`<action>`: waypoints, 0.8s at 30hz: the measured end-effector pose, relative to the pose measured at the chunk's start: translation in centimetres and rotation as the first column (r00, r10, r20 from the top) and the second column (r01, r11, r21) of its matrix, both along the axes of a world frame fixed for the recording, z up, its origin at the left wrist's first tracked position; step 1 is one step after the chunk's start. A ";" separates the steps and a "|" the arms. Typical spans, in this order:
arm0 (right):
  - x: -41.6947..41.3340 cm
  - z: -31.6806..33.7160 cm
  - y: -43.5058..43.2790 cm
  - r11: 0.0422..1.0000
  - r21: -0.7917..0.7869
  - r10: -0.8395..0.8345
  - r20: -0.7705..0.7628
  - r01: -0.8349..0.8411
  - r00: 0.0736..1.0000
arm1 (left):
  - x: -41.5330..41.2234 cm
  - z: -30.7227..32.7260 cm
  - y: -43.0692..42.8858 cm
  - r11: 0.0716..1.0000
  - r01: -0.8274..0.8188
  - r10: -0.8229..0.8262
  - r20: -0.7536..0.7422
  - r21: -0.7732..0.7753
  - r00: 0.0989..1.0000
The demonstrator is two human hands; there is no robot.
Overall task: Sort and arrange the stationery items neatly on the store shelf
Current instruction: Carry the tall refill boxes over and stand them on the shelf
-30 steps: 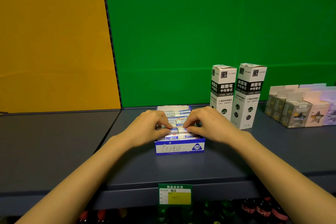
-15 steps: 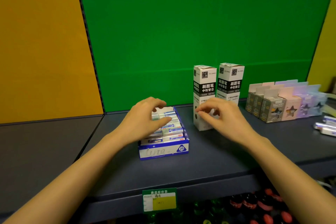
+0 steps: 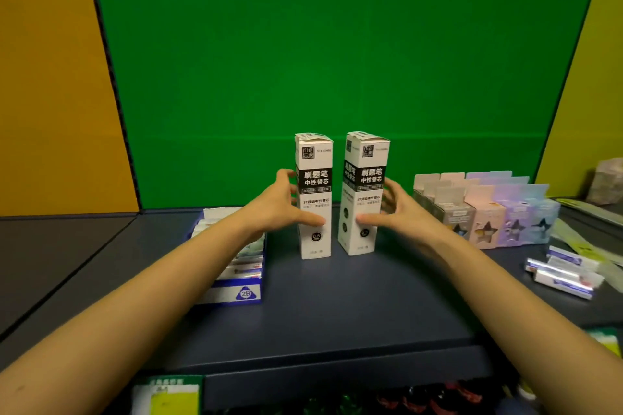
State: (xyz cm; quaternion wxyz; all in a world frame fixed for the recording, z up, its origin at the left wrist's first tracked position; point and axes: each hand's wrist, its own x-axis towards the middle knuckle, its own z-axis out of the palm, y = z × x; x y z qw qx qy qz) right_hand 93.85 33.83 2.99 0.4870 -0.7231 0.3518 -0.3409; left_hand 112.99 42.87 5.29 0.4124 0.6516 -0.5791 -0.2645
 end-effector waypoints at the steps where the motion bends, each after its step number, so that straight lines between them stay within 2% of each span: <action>1: 0.0 -0.1 -0.2 1.000 0.017 0.023 0.006 -0.023 1.000 | -0.3 -0.3 -0.1 1.000 -0.016 0.016 -0.014 -0.009 1.000; 7: -0.6 0.0 0.4 0.991 -0.133 -0.015 0.041 0.020 0.999 | -1.5 -0.7 1.2 0.984 -0.095 0.081 -0.090 -0.154 0.993; 11: -3.0 0.9 1.9 0.985 -0.158 -0.059 0.091 0.073 0.994 | -2.8 0.2 2.4 0.962 -0.098 0.052 -0.182 -0.254 0.982; 16: -7.7 1.4 5.2 0.973 -0.128 -0.161 0.227 0.194 0.960 | -6.7 0.4 3.6 0.950 0.022 -0.094 -0.216 -0.312 0.972; 24: -16.2 -0.4 8.9 0.918 -0.059 -0.363 0.276 0.392 0.890 | -13.4 -1.2 2.5 0.938 0.225 -0.298 -0.285 -0.262 0.911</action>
